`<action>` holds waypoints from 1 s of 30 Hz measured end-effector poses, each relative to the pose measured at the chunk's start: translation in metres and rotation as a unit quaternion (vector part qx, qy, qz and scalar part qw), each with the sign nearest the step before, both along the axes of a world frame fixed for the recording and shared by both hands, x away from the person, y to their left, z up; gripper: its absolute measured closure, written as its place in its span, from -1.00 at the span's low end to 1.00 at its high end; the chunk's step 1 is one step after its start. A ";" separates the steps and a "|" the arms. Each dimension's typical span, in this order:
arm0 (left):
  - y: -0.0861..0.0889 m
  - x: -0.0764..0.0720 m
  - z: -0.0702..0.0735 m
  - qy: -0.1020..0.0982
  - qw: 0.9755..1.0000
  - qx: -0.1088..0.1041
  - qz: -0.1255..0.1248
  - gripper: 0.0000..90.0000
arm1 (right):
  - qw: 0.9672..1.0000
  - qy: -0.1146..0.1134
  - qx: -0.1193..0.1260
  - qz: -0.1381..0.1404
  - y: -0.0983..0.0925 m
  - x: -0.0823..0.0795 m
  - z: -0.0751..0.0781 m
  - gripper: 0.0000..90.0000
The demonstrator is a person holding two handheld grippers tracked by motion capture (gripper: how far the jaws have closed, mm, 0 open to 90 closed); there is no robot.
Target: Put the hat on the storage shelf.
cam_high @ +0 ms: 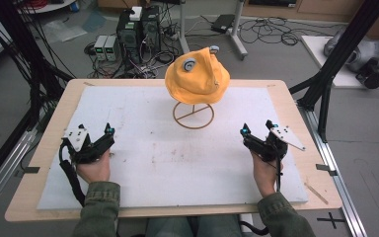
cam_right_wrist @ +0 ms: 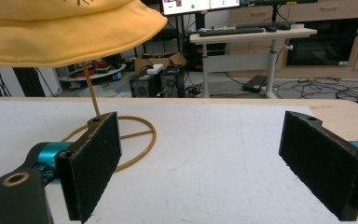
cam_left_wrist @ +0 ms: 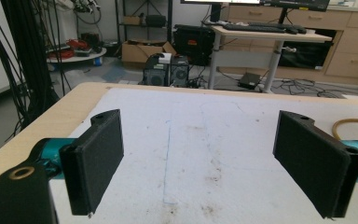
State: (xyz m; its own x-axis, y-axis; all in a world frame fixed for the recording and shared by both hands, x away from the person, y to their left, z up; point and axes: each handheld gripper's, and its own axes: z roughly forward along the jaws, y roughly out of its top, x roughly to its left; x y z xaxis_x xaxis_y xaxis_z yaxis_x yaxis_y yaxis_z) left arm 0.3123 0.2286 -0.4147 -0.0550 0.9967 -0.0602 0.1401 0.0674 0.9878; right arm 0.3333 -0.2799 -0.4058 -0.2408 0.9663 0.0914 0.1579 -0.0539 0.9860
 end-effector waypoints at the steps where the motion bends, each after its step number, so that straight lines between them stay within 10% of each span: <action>1: 0.000 0.000 0.000 -0.001 1.000 0.000 0.000 -0.64 | 1.000 0.002 -0.001 -0.002 -0.001 0.000 -0.001 -0.72; 30: -0.001 0.001 -0.001 0.003 1.000 0.002 -0.002 -0.64 | 1.000 0.005 0.010 -0.003 -0.006 0.004 -0.002 -0.72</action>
